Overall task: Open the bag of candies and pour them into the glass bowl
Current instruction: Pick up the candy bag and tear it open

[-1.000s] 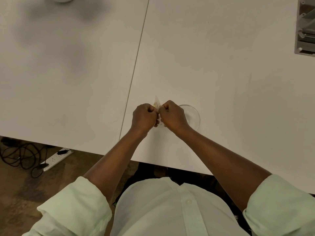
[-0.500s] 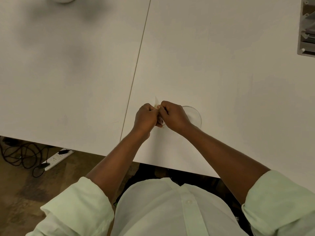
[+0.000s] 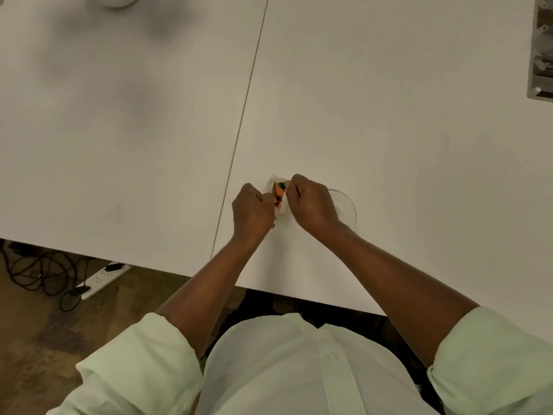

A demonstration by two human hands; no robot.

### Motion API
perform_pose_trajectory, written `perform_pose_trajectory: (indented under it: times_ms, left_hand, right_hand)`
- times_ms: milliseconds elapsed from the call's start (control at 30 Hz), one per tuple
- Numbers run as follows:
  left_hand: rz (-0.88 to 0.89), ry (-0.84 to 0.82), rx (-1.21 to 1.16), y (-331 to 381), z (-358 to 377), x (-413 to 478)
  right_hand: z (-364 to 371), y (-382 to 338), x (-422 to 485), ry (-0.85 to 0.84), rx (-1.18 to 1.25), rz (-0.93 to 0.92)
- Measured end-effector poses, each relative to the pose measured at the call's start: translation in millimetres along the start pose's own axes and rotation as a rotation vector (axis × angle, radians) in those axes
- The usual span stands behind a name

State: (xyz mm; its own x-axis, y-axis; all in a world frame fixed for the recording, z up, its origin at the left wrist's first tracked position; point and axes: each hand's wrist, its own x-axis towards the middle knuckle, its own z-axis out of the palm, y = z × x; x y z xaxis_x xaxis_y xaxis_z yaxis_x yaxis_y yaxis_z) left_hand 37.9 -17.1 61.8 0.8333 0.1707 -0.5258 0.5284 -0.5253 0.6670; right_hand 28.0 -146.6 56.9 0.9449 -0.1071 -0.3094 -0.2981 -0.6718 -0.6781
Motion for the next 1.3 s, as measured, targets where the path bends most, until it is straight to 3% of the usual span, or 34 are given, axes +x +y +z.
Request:
perform_pose_trajectory:
  times_ms: [333,467,667,833,1067,1300]
  left_hand:
    - [0.144,-0.059,0.153,4.5,-2.1,12.8]
    - [0.254,-0.026,0.208,10.4,-3.6,19.0]
    - [0.280,0.085,0.273,14.3,-11.7,28.1]
    - [0.313,0.075,0.319,14.2,-12.8,28.4]
    - [0.269,0.039,0.258,13.6,-11.4,25.3]
    - [0.147,-0.104,0.243,9.2,-17.3,20.2]
  right_hand:
    - [-4.7,0.4,2.0,-0.135,-0.094,0.028]
    - [-6.6,-0.6,3.4,-0.126,-0.136,0.023]
    - [-14.1,1.2,5.0,-0.063,-0.191,0.076]
    - [-17.4,3.1,5.1,-0.050,-0.199,0.108]
    - [-13.8,1.3,2.4,-0.073,-0.164,0.170]
    - [-12.3,-0.1,4.4,-0.084,-0.208,0.194]
